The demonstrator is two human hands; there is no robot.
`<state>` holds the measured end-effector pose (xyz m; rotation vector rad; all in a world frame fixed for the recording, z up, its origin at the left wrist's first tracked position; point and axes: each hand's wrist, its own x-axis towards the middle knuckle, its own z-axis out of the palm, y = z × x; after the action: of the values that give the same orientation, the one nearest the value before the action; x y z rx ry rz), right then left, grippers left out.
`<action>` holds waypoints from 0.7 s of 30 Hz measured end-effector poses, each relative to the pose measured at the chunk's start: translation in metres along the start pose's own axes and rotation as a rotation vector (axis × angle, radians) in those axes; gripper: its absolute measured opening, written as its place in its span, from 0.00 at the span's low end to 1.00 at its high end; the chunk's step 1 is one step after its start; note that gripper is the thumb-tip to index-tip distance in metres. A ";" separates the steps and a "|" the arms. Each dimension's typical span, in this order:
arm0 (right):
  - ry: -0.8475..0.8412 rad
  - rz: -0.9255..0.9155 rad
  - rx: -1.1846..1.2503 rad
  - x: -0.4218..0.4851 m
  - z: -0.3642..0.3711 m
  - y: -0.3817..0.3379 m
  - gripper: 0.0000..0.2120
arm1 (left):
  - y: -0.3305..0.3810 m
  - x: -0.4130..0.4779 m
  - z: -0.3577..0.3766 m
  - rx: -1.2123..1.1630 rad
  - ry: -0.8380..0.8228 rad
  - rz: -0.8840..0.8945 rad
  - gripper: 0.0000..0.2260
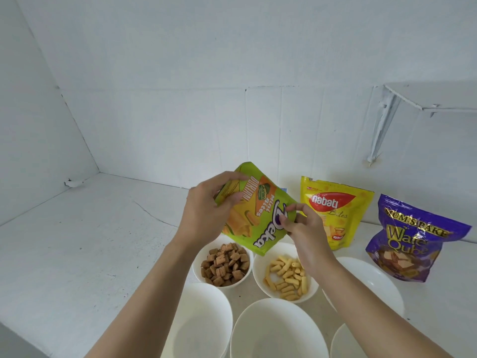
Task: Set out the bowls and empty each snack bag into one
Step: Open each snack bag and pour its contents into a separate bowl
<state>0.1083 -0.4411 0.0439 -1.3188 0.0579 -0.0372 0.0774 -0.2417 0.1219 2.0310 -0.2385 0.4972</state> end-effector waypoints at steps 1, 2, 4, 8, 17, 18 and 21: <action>-0.005 -0.025 0.013 0.000 0.001 -0.004 0.09 | 0.002 0.001 -0.002 -0.003 0.017 0.025 0.13; -0.006 -0.047 0.030 0.000 0.002 -0.008 0.09 | 0.004 0.002 -0.004 -0.004 0.023 0.047 0.13; 0.005 -0.079 0.043 0.000 0.004 -0.011 0.09 | 0.006 0.004 -0.006 -0.003 0.021 0.066 0.13; 0.117 -0.135 -0.210 -0.002 0.003 0.001 0.14 | -0.007 -0.003 0.000 0.053 0.000 0.068 0.13; -0.187 -0.559 -0.652 -0.002 0.006 -0.019 0.13 | -0.022 -0.013 0.014 0.284 -0.077 0.234 0.11; -0.220 -0.559 -0.652 -0.001 0.005 -0.022 0.12 | -0.019 -0.013 0.014 0.293 -0.074 0.254 0.11; -0.325 -0.497 -0.603 0.000 0.002 -0.029 0.09 | -0.015 -0.016 0.012 0.242 -0.054 0.295 0.11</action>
<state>0.1090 -0.4461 0.0721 -1.8985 -0.5764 -0.2421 0.0714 -0.2457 0.0975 2.2592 -0.5382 0.6812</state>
